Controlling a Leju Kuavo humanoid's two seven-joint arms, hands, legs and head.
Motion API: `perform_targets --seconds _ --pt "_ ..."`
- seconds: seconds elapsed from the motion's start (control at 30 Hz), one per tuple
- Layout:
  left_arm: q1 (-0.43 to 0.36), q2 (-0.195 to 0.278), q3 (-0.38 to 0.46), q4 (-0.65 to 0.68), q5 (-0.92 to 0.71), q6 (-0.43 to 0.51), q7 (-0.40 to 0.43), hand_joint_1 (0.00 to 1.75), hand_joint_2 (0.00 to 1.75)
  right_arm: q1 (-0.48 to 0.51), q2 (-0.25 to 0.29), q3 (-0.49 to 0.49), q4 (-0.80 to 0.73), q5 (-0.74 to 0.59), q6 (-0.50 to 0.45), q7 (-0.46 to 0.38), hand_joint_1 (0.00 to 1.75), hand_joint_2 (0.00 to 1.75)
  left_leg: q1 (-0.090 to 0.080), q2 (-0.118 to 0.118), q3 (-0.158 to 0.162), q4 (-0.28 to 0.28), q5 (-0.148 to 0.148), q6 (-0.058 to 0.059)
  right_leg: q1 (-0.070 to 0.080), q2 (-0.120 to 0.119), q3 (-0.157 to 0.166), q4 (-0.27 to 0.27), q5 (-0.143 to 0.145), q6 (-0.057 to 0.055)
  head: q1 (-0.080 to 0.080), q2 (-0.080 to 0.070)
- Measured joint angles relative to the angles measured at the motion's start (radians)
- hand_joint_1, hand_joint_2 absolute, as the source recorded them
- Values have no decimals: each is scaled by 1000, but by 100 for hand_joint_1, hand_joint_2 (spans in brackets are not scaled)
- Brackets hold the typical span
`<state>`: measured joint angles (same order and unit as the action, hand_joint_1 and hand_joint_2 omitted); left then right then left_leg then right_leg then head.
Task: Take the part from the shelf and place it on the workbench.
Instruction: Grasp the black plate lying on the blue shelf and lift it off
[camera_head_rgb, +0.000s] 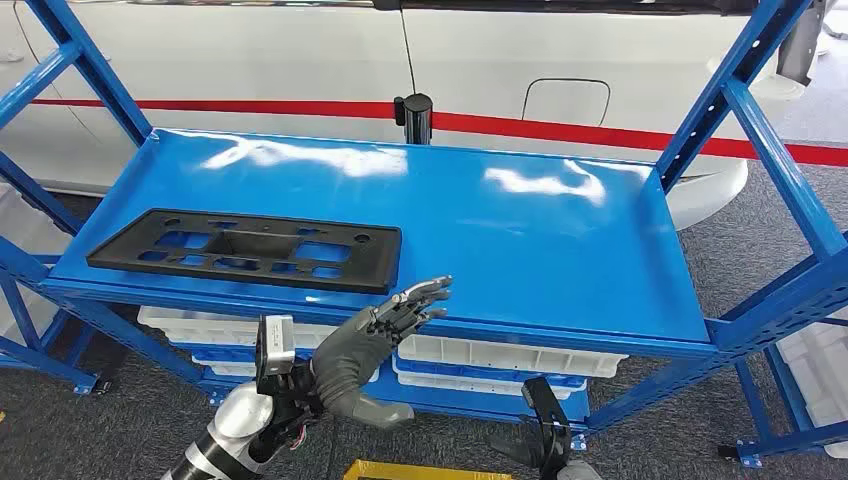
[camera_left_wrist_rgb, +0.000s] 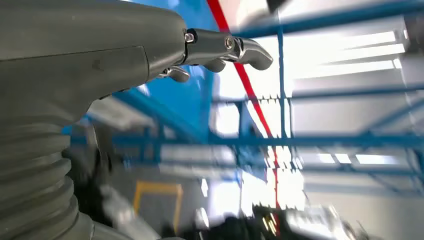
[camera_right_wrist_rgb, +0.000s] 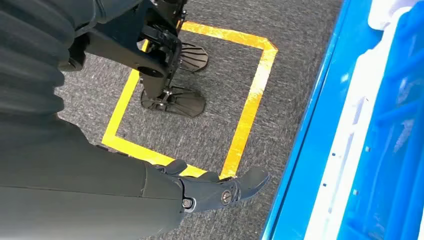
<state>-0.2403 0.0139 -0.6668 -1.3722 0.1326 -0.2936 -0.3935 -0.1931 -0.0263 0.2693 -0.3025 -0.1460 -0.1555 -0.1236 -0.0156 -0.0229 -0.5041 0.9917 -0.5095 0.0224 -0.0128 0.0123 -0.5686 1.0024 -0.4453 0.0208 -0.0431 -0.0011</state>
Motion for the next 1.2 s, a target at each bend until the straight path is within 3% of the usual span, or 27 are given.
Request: perform_targets --seconds 0.07,0.17,0.3,0.43,0.73,1.2 --pt "6 2 10 -17 -85 117 5 0 175 7 -1 -6 0 -8 -6 -7 0 175 0 0 0 0 0 0 0 0 0 0 0 0 0 0" --pt "31 4 49 -61 -310 416 19 0 175 28 -4 -23 0 -25 -20 -23 0 175 0 0 0 0 0 0 0 0 0 0 0 0 0 0" --pt "75 4 108 -102 -586 739 37 0 175 49 -6 -43 0 -31 -30 -29 0 175 0 0 -1 0 0 0 0 0 0 0 0 0 0 0" --pt "118 4 169 -129 -762 936 53 0 175 55 -5 -52 0 -25 -35 -23 0 175 0 0 -1 0 0 0 0 0 0 0 0 0 0 0" --pt "166 4 231 -135 -779 990 53 0 175 57 3 -62 0 -24 -38 -15 0 175 0 0 0 0 0 0 0 0 0 0 0 0 0 0" --pt "189 6 245 -66 -728 854 100 0 175 59 2 -74 0 -17 -35 -12 0 175 0 0 0 0 0 0 0 0 0 0 0 0 0 0"
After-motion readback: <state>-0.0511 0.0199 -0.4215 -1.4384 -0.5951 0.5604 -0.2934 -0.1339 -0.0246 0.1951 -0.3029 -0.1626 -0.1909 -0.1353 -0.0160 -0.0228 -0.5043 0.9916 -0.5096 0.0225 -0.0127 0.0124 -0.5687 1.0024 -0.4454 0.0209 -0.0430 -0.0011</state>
